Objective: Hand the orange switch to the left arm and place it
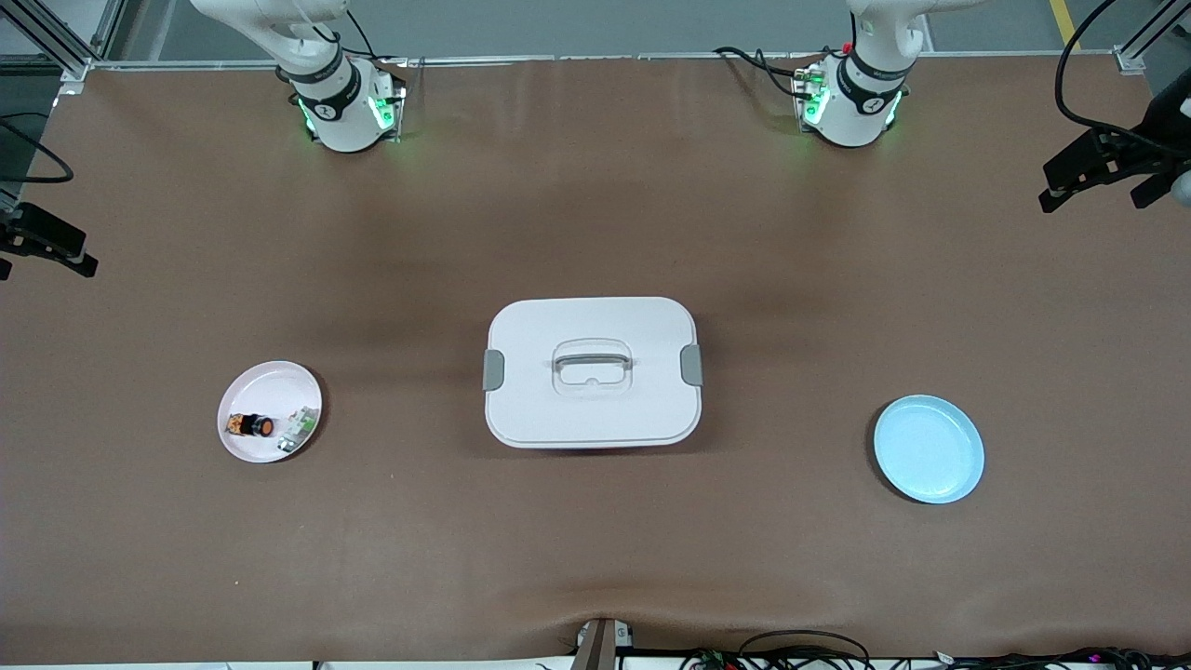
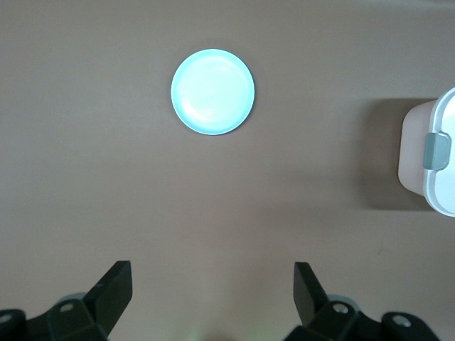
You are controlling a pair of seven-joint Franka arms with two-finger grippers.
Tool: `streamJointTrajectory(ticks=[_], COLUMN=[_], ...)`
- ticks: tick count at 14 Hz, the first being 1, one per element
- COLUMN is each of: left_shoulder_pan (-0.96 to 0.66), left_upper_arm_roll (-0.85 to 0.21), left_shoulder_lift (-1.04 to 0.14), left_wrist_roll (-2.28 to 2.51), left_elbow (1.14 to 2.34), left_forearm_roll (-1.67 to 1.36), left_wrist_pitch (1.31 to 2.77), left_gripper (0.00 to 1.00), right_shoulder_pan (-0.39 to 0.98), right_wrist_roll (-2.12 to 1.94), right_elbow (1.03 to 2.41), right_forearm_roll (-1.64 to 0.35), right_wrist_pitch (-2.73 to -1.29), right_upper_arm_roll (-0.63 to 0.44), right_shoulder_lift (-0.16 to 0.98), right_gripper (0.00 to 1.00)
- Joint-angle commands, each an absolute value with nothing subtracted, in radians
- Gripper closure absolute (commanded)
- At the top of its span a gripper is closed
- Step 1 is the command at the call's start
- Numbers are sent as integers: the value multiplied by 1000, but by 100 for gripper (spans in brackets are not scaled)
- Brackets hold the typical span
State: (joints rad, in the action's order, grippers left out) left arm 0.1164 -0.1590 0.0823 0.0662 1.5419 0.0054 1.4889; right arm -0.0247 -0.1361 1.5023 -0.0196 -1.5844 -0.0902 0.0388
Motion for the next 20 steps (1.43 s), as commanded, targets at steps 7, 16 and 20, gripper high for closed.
streamJointTrajectory(ticks=[7,16,20], left_shoulder_pan=[124,130,130], left_upper_arm_roll=[-158,-152,-152], left_shoulder_lift=[77,71,75], left_wrist_roll=[58,49,49], left_elbow=[1513,1520,1520], left_forearm_roll=[23,21,21], left_wrist_pitch=[1474,1474,1474], left_gripper=[0,0,0], right_shoulder_pan=[-28,-34,-40], right_wrist_roll=[-143,-146,-147], right_elbow=[1471,1471,1471], right_forearm_roll=[-6,-11,-15], right_wrist_pitch=[-1569,-1569,-1572], right_upper_arm_roll=[-89,-89,-89], right_shoulder_lift=[54,78,123], right_gripper=[0,0,0])
